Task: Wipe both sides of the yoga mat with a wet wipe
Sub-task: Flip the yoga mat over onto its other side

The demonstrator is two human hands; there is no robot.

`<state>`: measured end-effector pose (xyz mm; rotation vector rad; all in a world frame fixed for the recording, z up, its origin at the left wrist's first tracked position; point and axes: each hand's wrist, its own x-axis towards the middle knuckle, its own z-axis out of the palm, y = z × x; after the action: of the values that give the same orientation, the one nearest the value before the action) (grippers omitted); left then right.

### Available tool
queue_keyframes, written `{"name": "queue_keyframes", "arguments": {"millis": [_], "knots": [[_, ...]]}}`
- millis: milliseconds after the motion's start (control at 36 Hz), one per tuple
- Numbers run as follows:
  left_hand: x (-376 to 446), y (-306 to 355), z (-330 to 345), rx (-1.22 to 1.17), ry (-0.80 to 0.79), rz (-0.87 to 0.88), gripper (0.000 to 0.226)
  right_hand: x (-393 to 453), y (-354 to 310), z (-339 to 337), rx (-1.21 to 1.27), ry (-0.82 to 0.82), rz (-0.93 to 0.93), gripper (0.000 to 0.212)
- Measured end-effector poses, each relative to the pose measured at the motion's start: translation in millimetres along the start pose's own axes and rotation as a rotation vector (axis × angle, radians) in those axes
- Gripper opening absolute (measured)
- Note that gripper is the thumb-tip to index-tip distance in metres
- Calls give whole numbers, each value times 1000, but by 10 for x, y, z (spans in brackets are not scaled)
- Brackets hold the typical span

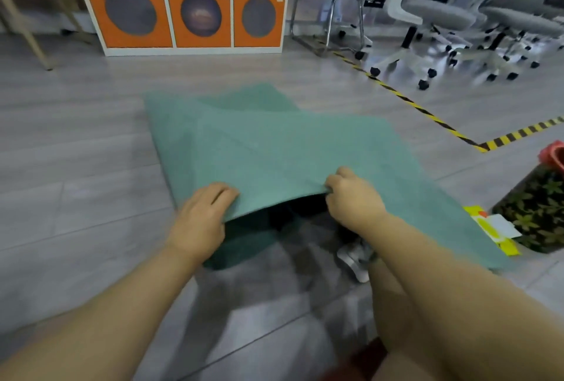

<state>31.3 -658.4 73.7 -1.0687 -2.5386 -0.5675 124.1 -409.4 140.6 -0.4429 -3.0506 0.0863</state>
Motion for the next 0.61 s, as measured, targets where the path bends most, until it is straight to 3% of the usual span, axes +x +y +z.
{"name": "queue_keyframes", "arguments": {"millis": [83, 139, 278, 500, 611], "knots": [[-134, -209, 70, 5, -51, -152, 77, 20, 259, -55, 32, 107, 98, 24], [-153, -223, 112, -7, -66, -194, 76, 0, 314, -60, 43, 137, 127, 25], [-393, -244, 191, -74, -187, -530, 70, -49, 264, -25, 33, 156, 165, 24], [-318, -566, -185, -22, -159, -580, 62, -88, 245, -106, 57, 259, 215, 23], [-99, -749, -560, 46, -104, -622, 57, -131, 76, -103, 57, 219, 206, 19]]}}
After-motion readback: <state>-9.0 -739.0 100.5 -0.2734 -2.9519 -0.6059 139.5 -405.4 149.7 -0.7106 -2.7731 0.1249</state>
